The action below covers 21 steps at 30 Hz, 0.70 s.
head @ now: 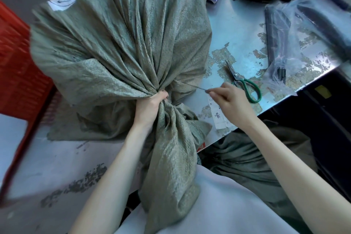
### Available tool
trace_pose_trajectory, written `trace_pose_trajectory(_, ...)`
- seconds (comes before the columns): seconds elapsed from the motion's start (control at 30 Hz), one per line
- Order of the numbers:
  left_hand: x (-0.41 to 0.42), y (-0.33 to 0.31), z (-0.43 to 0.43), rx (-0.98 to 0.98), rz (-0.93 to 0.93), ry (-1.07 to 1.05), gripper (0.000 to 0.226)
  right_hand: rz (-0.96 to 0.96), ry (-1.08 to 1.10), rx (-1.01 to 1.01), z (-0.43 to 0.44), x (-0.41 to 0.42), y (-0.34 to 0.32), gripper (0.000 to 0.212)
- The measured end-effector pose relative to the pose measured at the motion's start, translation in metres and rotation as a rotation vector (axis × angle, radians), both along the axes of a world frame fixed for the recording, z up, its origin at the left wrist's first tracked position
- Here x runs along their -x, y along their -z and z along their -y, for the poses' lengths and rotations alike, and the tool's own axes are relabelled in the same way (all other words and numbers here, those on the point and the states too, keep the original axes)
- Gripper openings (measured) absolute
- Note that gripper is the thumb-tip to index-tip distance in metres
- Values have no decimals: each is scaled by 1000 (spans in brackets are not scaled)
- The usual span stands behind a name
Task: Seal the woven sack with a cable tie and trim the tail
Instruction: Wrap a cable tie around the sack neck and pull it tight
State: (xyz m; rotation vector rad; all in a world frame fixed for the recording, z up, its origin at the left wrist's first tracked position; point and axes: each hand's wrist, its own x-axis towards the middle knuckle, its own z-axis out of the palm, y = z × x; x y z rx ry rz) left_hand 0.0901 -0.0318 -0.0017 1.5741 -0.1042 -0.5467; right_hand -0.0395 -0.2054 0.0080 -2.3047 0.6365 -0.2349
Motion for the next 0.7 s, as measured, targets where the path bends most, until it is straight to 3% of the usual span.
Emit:
trace_pose_trajectory(0.2, 4, -8, -6, 30, -162, -1, 18, -128, -67, -197, 3, -12, -5, 16)
trace_pose_trajectory(0.37, 10, -17, -7, 102, -228, -49, 13, -252, -236, -209, 1, -33, -15, 12)
trace_pose_trajectory(0.4, 11, -19, -9, 155, -240, -66, 17, -252, -264, -219, -1, -38, -18, 13)
trace_pose_trajectory(0.5, 18, -22, -9, 329, -260, -160, 59, -235, -305, -240, -4, -51, -22, 19)
trace_pose_trajectory(0.53, 21, -25, -9, 376, -276, -205, 59, -230, -322, -234, -5, -55, -24, 19)
trace_pose_trajectory(0.6, 29, -32, -7, 440, -308, -307, 37, -230, -362, -198, -8, -65, -26, 23)
trace_pose_trajectory(0.7, 37, -31, -9, 545, -361, -399, 41, -236, -434, -139, -13, -77, -33, 48)
